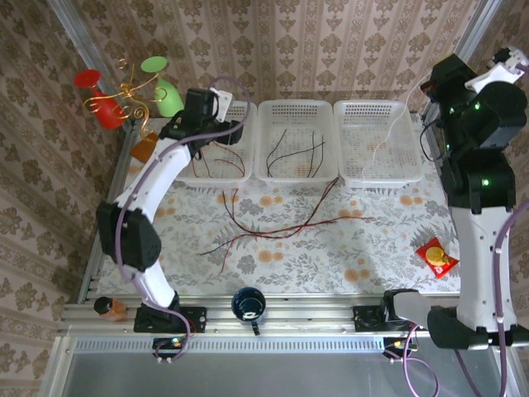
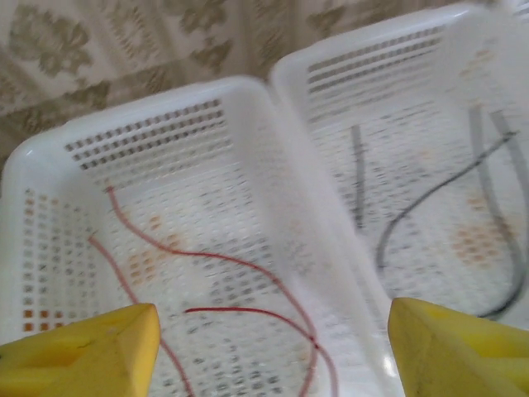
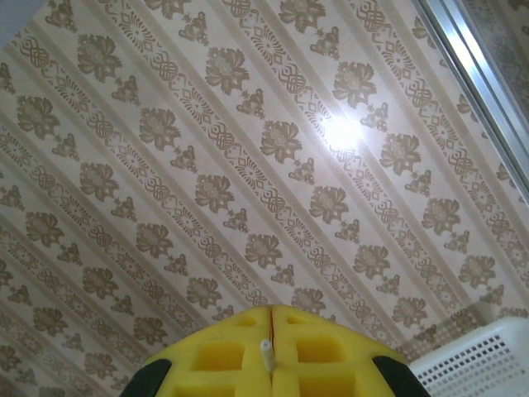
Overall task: Untangle the cables
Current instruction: Place the cable in the container.
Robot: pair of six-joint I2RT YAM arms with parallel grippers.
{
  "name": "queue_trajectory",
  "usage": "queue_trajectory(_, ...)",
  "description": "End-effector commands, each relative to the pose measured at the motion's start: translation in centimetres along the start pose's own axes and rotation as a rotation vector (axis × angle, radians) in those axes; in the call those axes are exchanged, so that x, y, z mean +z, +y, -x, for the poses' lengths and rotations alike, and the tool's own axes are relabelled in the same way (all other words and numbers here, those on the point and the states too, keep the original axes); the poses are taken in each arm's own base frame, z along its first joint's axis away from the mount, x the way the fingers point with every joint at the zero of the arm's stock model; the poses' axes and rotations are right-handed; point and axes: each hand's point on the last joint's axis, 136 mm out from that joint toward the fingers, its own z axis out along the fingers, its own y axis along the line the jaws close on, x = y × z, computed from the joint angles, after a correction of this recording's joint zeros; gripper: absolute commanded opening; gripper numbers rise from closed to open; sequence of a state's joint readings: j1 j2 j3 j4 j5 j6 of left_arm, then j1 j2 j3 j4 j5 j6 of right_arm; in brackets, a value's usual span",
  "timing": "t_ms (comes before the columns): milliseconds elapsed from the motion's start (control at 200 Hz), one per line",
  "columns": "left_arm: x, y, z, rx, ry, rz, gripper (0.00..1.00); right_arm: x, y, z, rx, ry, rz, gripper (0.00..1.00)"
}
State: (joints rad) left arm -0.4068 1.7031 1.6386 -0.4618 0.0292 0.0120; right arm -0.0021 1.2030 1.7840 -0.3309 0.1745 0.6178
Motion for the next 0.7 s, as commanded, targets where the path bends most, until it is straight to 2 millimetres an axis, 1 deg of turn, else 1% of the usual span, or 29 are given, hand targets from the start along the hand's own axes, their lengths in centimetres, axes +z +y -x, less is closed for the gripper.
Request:
queue_trajectory(0,0.0,-2.4,-1.9,-0.024,-0.013,-0.059,0.74,1.3,1.6,2.1,-0.040,-0.076,0.045,0.00)
queue_trajectory(45,-0.4,-2.7,-2.6,-0.030,-0.011,-0.062,0.74,2.4,1.6,2.1,-0.063,-0.092,0.041,0.00)
queue_trajectory(50,-0.5,-3.5,-2.7,-0.021,-0.010,-0.075,0.74,2.5,1.6,2.2,-0.066,-0.094,0.039,0.00)
queue_trajectory(60,-0.6,-4.1,-2.8,-0.015,-0.010,-0.085,0.74,2.8,1.6,2.2,-0.073,-0.098,0.037,0.00)
queue_trajectory(110,-1.1,-5.2,-3.6,-0.003,-0.004,-0.100,0.74,4.2,1.5,2.1,-0.109,-0.113,0.028,0.00)
queue_trajectory(140,-1.3,-5.5,-4.2,-0.006,0.002,-0.094,0.74,5.0,1.5,2.2,-0.137,-0.127,0.019,0.00)
queue_trajectory(155,-1.4,-5.6,-4.3,-0.007,0.001,-0.092,0.74,4.9,1.7,2.6,-0.151,-0.140,0.020,0.00)
queue_trajectory(165,-1.5,-5.7,-4.5,-0.010,0.001,-0.093,0.74,6.0,1.3,1.9,-0.164,-0.130,0.006,0.00)
queue_trajectory(185,-1.6,-5.9,-4.8,-0.014,0.001,-0.095,0.74,7.0,1.0,1.4,-0.183,-0.125,-0.003,0.00)
queue_trajectory(300,-2.5,-7.2,-6.1,-0.049,-0.005,-0.121,0.74,10.3,0.6,1.2,-0.271,-0.145,-0.020,0.00)
queue_trajectory(355,-3.0,-7.6,-6.8,-0.050,-0.002,-0.123,0.74,11.8,-0.1,0.8,-0.278,-0.138,-0.037,0.00)
queue_trajectory(380,-3.2,-7.7,-7.1,-0.052,0.001,-0.118,0.74,12.1,-0.2,0.9,-0.277,-0.140,-0.039,0.00)
queue_trajectory(440,-3.6,-7.9,-7.8,-0.052,0.006,-0.115,0.74,13.1,-0.6,0.3,-0.278,-0.126,-0.039,0.00)
queue_trajectory(580,-4.6,-7.8,-9.2,-0.083,0.009,-0.103,0.74,14.1,-1.0,-0.2,-0.290,-0.122,-0.042,0.00)
queue_trajectory(695,-5.2,-8.2,-10.1,-0.115,0.011,-0.113,0.74,14.0,-0.4,0.8,-0.282,-0.137,-0.027,0.00)
